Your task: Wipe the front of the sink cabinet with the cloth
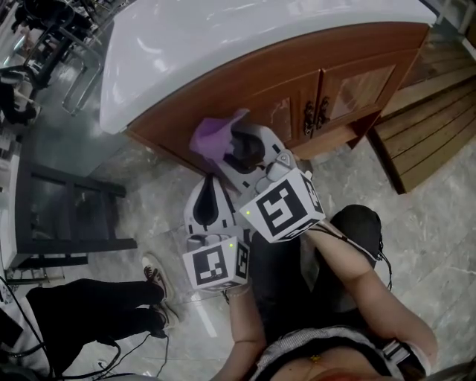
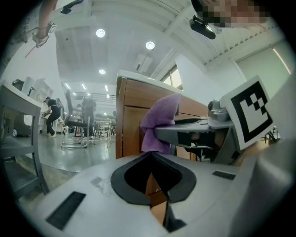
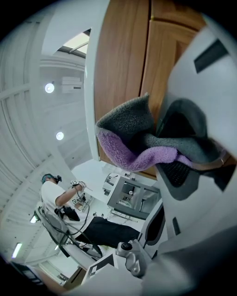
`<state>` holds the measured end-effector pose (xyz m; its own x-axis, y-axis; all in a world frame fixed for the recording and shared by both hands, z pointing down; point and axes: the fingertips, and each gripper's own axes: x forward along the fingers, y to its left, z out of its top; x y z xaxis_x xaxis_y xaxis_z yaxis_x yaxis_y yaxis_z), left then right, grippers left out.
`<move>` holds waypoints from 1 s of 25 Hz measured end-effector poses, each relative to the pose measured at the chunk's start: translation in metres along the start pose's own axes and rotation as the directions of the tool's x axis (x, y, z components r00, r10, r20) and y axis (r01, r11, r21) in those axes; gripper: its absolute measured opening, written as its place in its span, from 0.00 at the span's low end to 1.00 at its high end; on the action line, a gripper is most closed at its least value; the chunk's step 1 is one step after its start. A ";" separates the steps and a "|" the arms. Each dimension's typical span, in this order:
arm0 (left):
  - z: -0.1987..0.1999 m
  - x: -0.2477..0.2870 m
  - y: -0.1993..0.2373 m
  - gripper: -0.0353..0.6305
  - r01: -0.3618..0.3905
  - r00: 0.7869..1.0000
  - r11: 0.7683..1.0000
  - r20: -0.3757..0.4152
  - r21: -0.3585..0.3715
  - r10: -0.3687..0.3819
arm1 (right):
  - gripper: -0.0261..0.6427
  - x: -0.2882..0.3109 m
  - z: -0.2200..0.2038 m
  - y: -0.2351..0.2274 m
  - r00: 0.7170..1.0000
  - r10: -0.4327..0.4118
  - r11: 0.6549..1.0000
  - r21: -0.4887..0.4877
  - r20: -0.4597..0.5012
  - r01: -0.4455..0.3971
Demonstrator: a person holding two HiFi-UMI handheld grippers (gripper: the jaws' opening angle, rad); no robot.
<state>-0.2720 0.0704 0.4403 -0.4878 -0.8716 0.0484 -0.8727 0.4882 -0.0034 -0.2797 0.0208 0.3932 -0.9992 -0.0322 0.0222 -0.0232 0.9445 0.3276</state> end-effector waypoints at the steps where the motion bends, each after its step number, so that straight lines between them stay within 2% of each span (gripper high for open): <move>1: 0.000 0.001 -0.001 0.06 0.001 1.000 1.000 0.000 0.004 -0.001 | 0.30 -0.002 -0.001 -0.003 1.000 -0.005 1.000 0.001 -0.002 0.005; 15: -0.010 0.012 -0.021 0.06 0.044 0.999 0.999 -0.005 -0.018 -0.044 | 0.30 -0.030 -0.014 -0.048 0.997 -0.066 0.996 0.051 -0.038 0.068; 25: -0.016 0.014 -0.031 0.06 0.067 0.998 0.997 -0.007 -0.024 -0.067 | 0.30 -0.055 -0.028 -0.080 0.987 -0.140 0.986 0.074 -0.084 0.146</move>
<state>-0.2513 0.0435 0.4566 -0.4283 -0.9019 0.0557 -0.9025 0.4301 0.0238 -0.2219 -0.0624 0.3921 -0.9800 -0.1915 0.0549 -0.1714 0.9511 0.2569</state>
